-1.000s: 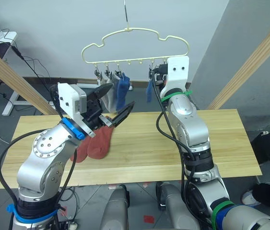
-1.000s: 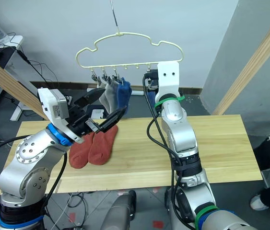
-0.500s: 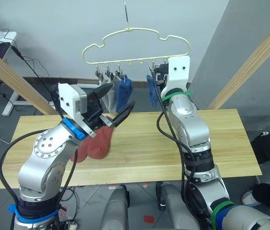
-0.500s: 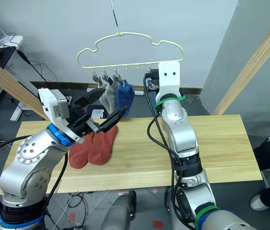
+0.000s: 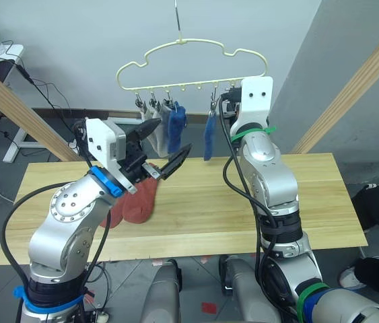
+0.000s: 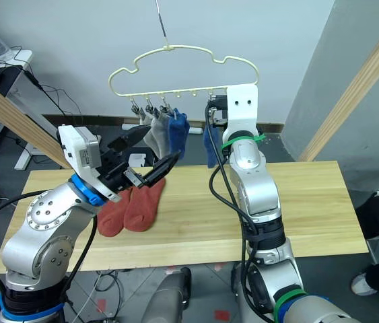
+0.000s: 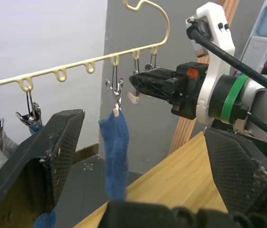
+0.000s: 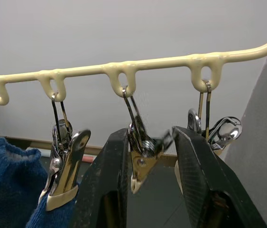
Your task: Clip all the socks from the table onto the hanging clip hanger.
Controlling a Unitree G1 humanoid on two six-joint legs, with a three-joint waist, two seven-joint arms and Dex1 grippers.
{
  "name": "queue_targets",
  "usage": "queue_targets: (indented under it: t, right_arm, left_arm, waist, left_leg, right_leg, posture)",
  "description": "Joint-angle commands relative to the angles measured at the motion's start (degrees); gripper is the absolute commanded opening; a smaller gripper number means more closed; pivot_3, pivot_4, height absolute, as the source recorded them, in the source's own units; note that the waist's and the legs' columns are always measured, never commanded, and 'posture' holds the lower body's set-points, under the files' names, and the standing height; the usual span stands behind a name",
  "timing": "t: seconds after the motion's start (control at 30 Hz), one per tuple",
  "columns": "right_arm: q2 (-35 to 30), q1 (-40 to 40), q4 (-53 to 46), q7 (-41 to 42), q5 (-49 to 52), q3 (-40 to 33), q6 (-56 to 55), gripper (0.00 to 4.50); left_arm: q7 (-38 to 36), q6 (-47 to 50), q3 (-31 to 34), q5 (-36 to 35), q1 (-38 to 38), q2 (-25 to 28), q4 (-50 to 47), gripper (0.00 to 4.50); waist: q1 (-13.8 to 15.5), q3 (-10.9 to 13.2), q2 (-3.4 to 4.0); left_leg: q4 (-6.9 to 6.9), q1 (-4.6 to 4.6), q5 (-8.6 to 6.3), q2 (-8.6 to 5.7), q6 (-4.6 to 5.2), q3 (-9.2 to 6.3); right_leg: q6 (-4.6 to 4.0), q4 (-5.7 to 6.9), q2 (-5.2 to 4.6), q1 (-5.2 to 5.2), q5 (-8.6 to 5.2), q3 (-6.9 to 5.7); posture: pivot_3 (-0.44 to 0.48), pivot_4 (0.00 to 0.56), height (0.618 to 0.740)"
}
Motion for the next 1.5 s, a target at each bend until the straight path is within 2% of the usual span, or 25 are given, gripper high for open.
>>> queue_targets:
  t: [0.03,0.53,0.63,0.7,0.73,1.07,1.17,1.33,1.5]
  right_arm:
    - [0.8,-0.1,-3.1,-0.4,0.1,-0.2,0.2,1.51]
    - [1.0,-1.7,-0.5,0.3,1.4,0.0,-3.0,1.51]
    - [1.1,-1.6,-0.5,0.6,1.7,-0.1,-3.0,0.93]
    - [1.3,-1.5,-0.5,0.5,2.0,-0.3,-2.9,0.32]
    - [1.3,-1.4,-0.5,0.5,2.1,-0.3,-2.8,0.23]
    - [0.8,-1.6,-0.5,1.1,2.0,0.2,-2.9,0.2]
    - [-0.2,-1.2,-1.8,3.9,3.5,0.2,-1.6,0.2]
    - [-9.4,-1.8,-7.3,17.4,13.3,-4.8,11.8,0.2]
    - [-19.5,-6.2,-7.4,27.2,23.1,-10.7,24.4,0.2]
  left_arm:
    - [0.1,-1.7,0.2,0.2,-0.1,-0.4,-1.2,4.5]
    - [0.5,-1.9,0.2,0.6,0.6,-0.3,-1.9,4.5]
    - [0.6,-2.0,0.2,0.7,0.7,-0.3,-2.0,4.5]
    - [0.7,-2.0,0.2,0.7,0.6,-0.3,-1.9,4.5]
    - [0.7,-2.0,0.1,0.7,0.6,-0.3,-1.9,4.5]
    - [0.6,-2.3,-0.2,1.0,0.9,-0.5,-1.7,4.5]
    - [0.0,-2.1,-0.6,1.3,1.4,0.0,-1.6,4.5]
    - [-3.4,-3.0,-1.8,4.7,6.2,3.7,0.1,4.5]
    - [-4.8,-6.0,-2.0,7.0,9.6,4.1,2.7,4.5]
  waist:
    - [0.0,0.0,0.0]
    - [0.0,0.0,0.0]
    - [0.0,0.0,0.0]
    - [0.0,0.0,0.0]
    - [0.0,0.0,0.0]
    - [0.0,0.0,0.0]
    - [0.0,0.0,0.0]
    - [0.0,0.0,0.0]
    - [0.0,0.0,0.0]
  left_leg:
    - [0.0,0.0,0.0,0.0,0.0,0.0]
    - [0.01,0.0,0.0,0.0,0.0,0.0]
    - [0.01,0.0,0.0,0.0,0.0,0.0]
    - [0.01,0.0,0.0,0.0,0.0,0.0]
    - [0.01,0.0,0.0,0.0,0.0,0.0]
    - [0.02,0.0,0.0,0.0,0.0,0.0]
    - [0.02,0.0,0.0,0.0,0.0,0.0]
    - [0.02,0.0,0.0,0.01,0.0,-0.01]
    - [0.1,0.0,-0.01,-0.01,0.02,-0.01]
  right_leg:
    - [0.0,0.0,0.0,0.0,0.0,0.0]
    - [0.0,0.0,0.0,0.0,0.0,0.0]
    - [0.0,0.01,0.0,0.0,0.0,0.0]
    - [0.0,0.01,0.0,0.0,0.0,0.0]
    - [0.0,0.01,0.0,0.0,0.0,0.0]
    - [0.0,0.01,0.0,0.0,0.0,-0.01]
    - [-0.01,0.01,0.0,0.0,0.0,0.0]
    - [-0.01,0.0,-0.01,0.02,0.0,0.01]
    - [0.0,0.01,-0.09,0.04,0.0,-0.01]
  posture:
    - [0.019,0.316,0.74]
    - [0.036,0.317,0.74]
    - [0.038,0.317,0.74]
    - [0.039,0.318,0.74]
    - [0.039,0.318,0.74]
    - [0.035,0.316,0.74]
    - [0.035,0.316,0.74]
    - [0.017,0.315,0.74]
    - [-0.003,0.313,0.74]
